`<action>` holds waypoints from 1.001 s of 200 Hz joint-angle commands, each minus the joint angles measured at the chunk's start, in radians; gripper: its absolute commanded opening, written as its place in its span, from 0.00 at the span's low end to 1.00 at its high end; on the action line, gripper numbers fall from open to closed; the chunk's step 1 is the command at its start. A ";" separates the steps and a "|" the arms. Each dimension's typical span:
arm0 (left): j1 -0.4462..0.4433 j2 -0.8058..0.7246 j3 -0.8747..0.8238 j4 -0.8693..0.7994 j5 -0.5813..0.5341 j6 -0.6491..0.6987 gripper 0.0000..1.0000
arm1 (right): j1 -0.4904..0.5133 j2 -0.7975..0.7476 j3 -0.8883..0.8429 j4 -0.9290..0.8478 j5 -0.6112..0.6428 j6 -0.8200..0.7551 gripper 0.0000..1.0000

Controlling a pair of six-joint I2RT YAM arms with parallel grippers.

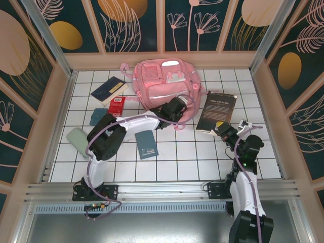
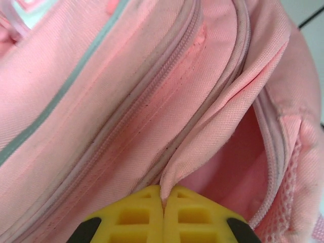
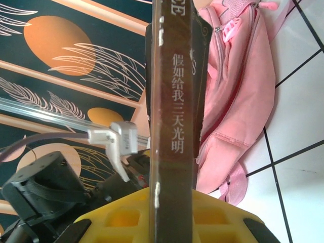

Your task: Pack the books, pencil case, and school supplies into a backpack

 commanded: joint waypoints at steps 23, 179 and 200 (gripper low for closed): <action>0.010 -0.165 0.065 0.039 -0.092 -0.073 0.00 | 0.035 0.026 -0.018 0.174 -0.053 0.044 0.00; 0.010 -0.244 0.080 0.081 -0.057 -0.103 0.00 | 0.532 0.823 0.264 0.662 0.064 0.103 0.00; 0.010 -0.247 0.079 0.082 -0.045 -0.111 0.00 | 0.534 0.958 0.356 0.707 0.038 0.117 0.00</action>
